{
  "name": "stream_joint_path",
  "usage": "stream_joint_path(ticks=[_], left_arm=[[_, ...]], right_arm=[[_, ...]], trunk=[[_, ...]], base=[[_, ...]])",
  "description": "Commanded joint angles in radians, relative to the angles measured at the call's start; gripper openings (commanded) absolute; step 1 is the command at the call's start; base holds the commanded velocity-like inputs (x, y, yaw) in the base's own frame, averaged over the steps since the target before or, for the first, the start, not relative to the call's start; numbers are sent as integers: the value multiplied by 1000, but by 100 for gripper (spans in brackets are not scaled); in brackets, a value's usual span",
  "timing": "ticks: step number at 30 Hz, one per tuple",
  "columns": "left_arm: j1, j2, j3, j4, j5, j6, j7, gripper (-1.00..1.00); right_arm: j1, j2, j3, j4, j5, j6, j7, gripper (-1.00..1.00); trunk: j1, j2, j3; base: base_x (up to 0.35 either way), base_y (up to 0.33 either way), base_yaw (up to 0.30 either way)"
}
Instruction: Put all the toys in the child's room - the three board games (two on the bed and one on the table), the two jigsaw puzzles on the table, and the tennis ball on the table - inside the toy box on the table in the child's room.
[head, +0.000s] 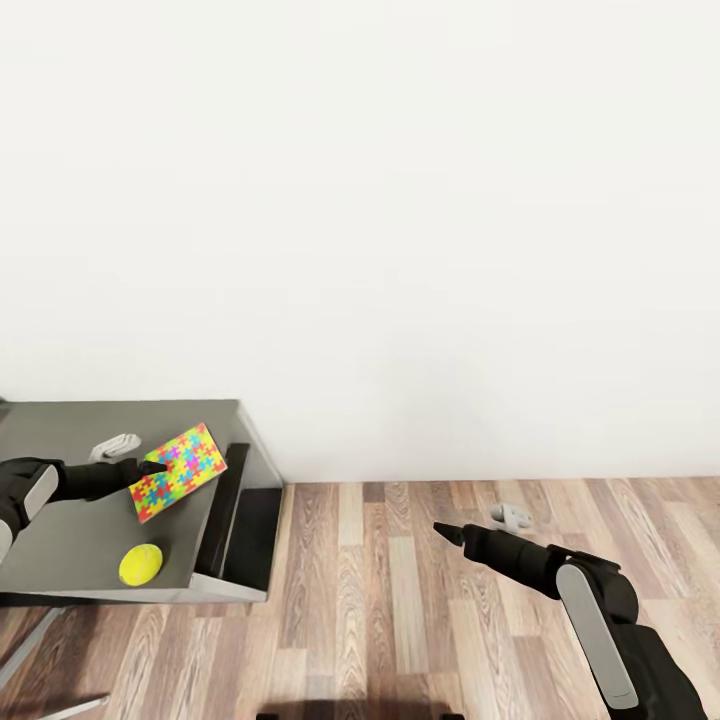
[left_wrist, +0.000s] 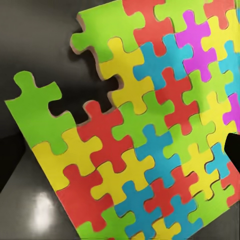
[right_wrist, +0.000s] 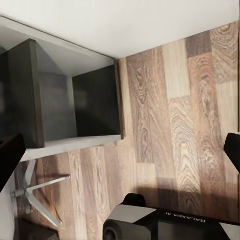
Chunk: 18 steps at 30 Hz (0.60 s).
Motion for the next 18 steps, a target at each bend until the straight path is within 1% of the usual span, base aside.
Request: stream_joint_path(ticks=[1,9,18], left_arm=[[-1,0,2,0,7,8,0,100],[-1,1,2,0,7,9,0,100],[-1,1,2,0,7,9,0,100]], right_arm=[[-1,0,-1,0,9,5,10,100],[-1,0,-1,0,9,5,10,100],[-1,0,-1,0,9,5,10,100]], trunk=[[1,-2,-1],[1,-2,0],[1,-2,8]], base=[[0,-150,-30],[0,-39,-23],[0,-1,-139]])
